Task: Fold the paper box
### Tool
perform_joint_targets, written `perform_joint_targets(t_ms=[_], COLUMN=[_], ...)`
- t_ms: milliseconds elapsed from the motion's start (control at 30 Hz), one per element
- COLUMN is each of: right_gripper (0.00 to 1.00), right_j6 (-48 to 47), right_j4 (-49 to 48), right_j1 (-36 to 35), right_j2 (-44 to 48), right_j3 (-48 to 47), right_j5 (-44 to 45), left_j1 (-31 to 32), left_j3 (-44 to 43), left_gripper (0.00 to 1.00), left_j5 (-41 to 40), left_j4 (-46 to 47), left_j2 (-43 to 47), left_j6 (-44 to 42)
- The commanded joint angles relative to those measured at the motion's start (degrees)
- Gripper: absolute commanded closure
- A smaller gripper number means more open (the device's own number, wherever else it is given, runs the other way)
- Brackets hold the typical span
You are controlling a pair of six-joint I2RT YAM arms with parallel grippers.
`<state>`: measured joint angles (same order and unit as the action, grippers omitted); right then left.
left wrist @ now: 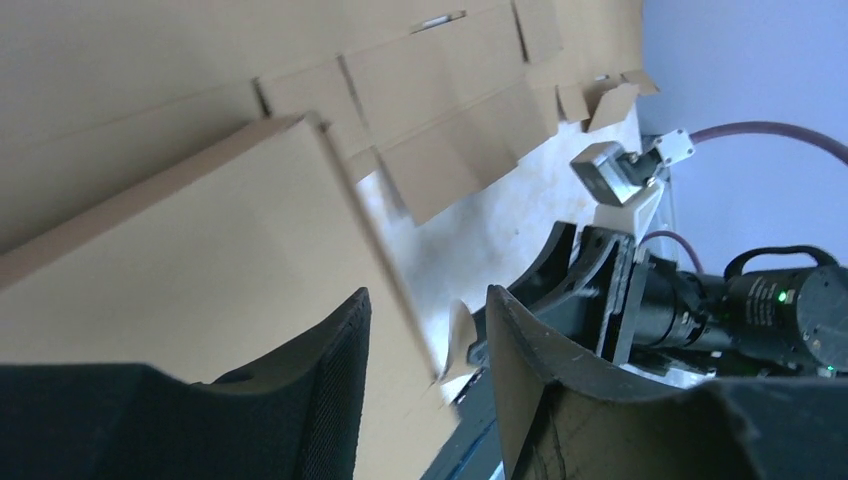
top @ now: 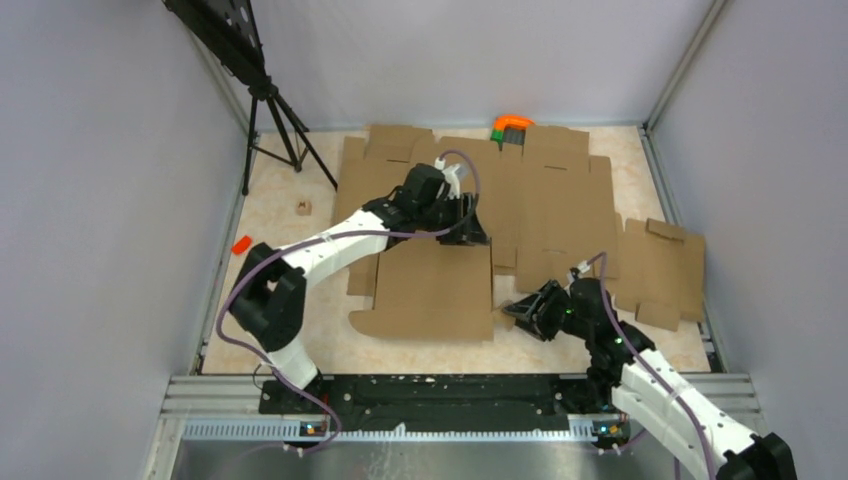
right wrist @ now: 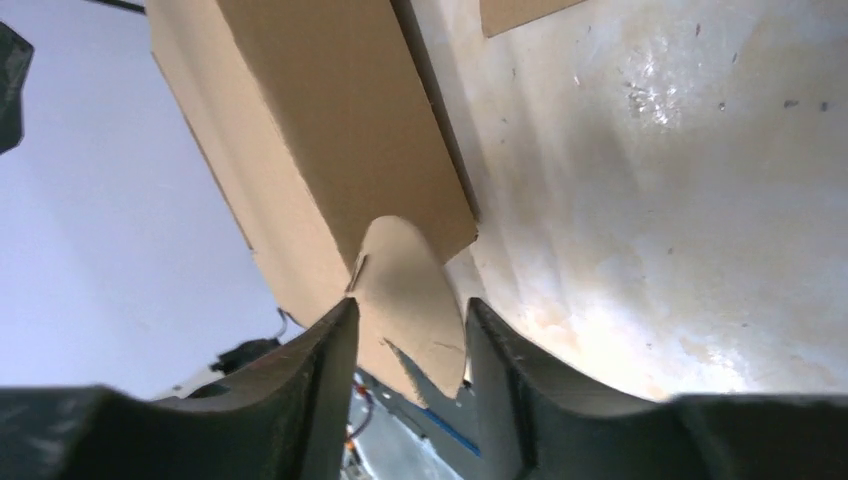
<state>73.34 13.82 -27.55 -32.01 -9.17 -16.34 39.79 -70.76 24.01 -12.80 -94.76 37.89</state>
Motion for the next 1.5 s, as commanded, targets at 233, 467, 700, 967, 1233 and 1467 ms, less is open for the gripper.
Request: perform_joint_targets(t_ms=[233,467,700,967,1233,1467], right_gripper=[0.69,0.73,0.72,0.94,1.00,1.00], right_j6=[1.7,-2.0,-17.7,-20.1,-23.2,-29.9], right_j4=[0.0,-12.9,-7.4,-11.1,-6.9,15.2], right_j1=[-0.5,-0.6,-0.7,-0.8,-0.9,-0.9], right_j2=[5.5,-0.2,-7.3,-8.9,-9.9,-9.7], right_j3=[-2.2,-0.1,-6.7,-5.7,-8.1,-17.0], right_j5=[2.5,-5.4,-11.7,-15.3,-14.2,4.6], left_j1=[5.1,6.5,7.4,11.0,17.5,19.7], left_j3=[-17.1,-19.5,-15.9,-11.2,-15.8,-13.7], left_gripper=[0.55,0.59,0.70,0.82,0.82,0.87], left_j5=[7.0,9.4,11.4,0.8,-14.5,-28.8], left_j4=[5.6,-0.2,-8.1,-17.1,-28.3,-34.2], left_j2=[-14.9,-17.9,-14.8,-8.7,-13.4,-15.2], left_j6=[2.5,0.1,-2.9,-6.8,-8.1,-8.9])
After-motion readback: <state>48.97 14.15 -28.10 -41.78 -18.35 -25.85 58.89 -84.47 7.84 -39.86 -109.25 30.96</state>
